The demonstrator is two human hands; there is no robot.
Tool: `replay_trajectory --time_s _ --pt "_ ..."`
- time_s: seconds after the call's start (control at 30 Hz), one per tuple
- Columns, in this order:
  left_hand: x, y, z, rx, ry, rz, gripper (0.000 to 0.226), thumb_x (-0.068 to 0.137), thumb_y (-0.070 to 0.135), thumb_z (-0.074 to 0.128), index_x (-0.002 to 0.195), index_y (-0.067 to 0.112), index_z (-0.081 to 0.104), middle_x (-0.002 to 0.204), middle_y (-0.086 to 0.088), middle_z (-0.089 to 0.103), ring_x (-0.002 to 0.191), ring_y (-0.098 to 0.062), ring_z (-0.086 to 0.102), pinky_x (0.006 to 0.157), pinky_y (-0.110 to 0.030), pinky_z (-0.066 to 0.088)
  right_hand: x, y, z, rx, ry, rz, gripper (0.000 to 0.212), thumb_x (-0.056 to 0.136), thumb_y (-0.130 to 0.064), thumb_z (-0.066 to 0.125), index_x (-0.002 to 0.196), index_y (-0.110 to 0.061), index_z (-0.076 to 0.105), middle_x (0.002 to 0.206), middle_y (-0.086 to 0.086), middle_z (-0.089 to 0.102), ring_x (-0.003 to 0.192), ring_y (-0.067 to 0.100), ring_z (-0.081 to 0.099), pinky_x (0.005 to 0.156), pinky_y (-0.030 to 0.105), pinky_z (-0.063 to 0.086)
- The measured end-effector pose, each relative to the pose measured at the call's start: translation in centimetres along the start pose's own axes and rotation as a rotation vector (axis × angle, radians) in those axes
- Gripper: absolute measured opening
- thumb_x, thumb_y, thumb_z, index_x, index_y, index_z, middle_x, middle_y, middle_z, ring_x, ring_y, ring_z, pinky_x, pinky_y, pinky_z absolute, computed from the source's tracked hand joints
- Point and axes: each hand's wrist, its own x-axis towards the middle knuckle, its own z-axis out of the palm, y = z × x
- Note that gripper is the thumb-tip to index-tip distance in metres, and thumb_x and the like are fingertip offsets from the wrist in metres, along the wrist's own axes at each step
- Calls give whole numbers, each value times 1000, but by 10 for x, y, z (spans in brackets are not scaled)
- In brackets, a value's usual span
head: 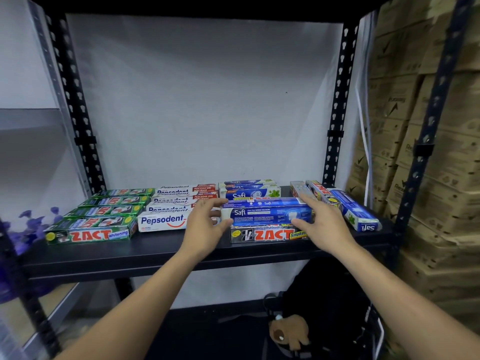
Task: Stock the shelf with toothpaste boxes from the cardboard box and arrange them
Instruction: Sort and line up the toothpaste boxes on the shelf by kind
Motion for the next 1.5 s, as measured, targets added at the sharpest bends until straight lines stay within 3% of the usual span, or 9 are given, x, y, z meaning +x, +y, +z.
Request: replay_trajectory --time_s 0.27,0.43,0.57,0.73,0.83,1.03,1.17,1.23,1.5 --pt "-9 7 -6 -86 -43 -45 42 83 17 78 119 27 59 110 10 67 93 -1 63 61 -7 49 -9 -14 15 -104 99 1 67 89 -38 69 148 -28 41 140 0 33 130 21 37 100 39 46" --pt "-36 10 7 -117 95 32 44 80 17 80 118 32 63 111 9 65 90 -6 65 67 -16 54 -27 -22 30 136 167 0 55 90 -30 69 142 -24 50 152 3 27 136 18 37 103 35 45" --pt "-56 25 23 -178 148 67 47 76 27 84 119 31 65 103 13 70 83 -8 67 72 -24 57 -35 -32 41 306 169 -66 45 92 -41 63 134 -25 59 149 2 42 132 18 48 106 41 46" --pt "-75 48 42 -262 23 97 49 83 32 77 130 32 64 86 21 73 82 11 64 80 -13 49 -50 -40 39 530 100 -1 37 96 -42 56 130 -29 63 122 -10 67 111 -5 59 96 15 47" --pt "-75 52 52 -300 -27 82 46 90 34 71 133 37 58 99 23 74 95 10 65 88 -20 52 -59 -34 29 639 64 17 34 97 -40 56 129 -31 63 109 -22 68 102 -15 59 91 7 44" --pt "-74 61 67 -377 -58 37 43 93 30 67 135 23 60 113 25 68 109 9 61 97 -16 48 -70 -23 19 806 20 8 34 96 -40 58 127 -30 64 116 -15 70 112 4 64 103 41 48" --pt "-75 61 79 -315 -76 63 34 98 37 58 131 33 62 99 29 68 96 10 59 88 -13 46 -78 -18 13 840 41 -18 36 92 -29 65 128 -26 63 110 -17 72 106 1 66 94 27 51" --pt "-74 63 84 -335 -100 70 34 100 34 55 132 27 62 118 24 66 112 11 57 99 -15 45 -81 -13 11 869 49 -25 41 89 -19 70 128 -25 62 108 -18 72 105 3 67 87 19 52" --pt "-47 60 85 -146 -182 188 36 98 36 58 132 26 63 138 11 58 128 11 46 108 -16 39 -73 12 -1 703 156 -24 44 83 -11 77 123 -24 64 103 -5 75 95 6 71 78 22 57"
